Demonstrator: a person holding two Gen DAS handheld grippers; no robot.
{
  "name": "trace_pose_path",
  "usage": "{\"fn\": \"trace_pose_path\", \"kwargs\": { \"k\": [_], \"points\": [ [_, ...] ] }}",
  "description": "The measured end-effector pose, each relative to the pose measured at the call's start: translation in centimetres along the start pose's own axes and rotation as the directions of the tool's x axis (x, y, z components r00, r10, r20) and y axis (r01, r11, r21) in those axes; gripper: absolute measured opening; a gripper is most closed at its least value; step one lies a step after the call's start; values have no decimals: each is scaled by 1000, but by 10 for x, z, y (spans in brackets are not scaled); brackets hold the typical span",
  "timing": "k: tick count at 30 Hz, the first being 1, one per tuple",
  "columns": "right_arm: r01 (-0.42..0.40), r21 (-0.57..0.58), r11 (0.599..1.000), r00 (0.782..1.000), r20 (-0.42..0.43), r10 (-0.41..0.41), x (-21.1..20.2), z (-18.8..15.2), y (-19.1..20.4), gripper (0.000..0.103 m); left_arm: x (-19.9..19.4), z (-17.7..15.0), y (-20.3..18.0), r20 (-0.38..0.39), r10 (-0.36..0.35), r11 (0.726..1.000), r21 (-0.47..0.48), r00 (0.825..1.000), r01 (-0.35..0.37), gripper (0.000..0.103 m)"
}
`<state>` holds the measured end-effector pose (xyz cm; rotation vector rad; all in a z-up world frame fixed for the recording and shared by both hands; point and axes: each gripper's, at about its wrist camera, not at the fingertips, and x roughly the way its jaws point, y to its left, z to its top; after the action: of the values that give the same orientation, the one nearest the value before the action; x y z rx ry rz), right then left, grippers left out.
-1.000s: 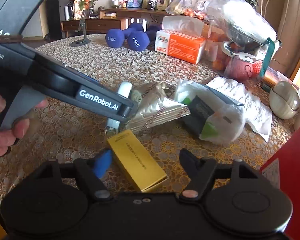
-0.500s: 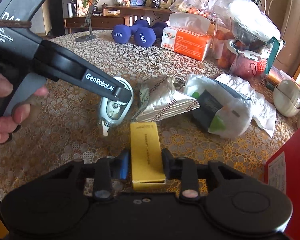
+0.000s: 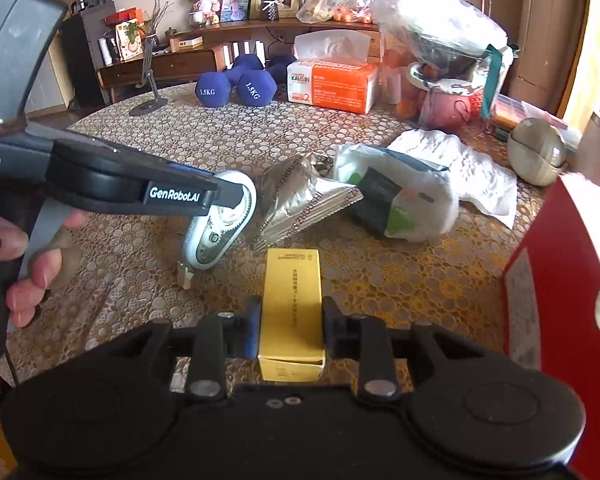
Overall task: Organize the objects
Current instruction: 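Carry the tape dispenser and yellow box over the red shoebox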
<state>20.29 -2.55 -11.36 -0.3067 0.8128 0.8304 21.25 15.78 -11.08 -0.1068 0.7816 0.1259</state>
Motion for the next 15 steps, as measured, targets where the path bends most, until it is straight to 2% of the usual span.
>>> {"fn": "trace_pose_path", "kwargs": {
  "k": [9, 15],
  "points": [
    [2, 31, 1000, 999, 39, -3, -63, -8, -8, 28, -47, -4, -15, 19, -14, 999, 44, 1000, 13, 15],
    [13, 61, 998, 998, 66, -17, -106, -14, -18, 28, -83, 0, -33, 26, -51, 998, 44, 998, 50, 15]
  ]
}}
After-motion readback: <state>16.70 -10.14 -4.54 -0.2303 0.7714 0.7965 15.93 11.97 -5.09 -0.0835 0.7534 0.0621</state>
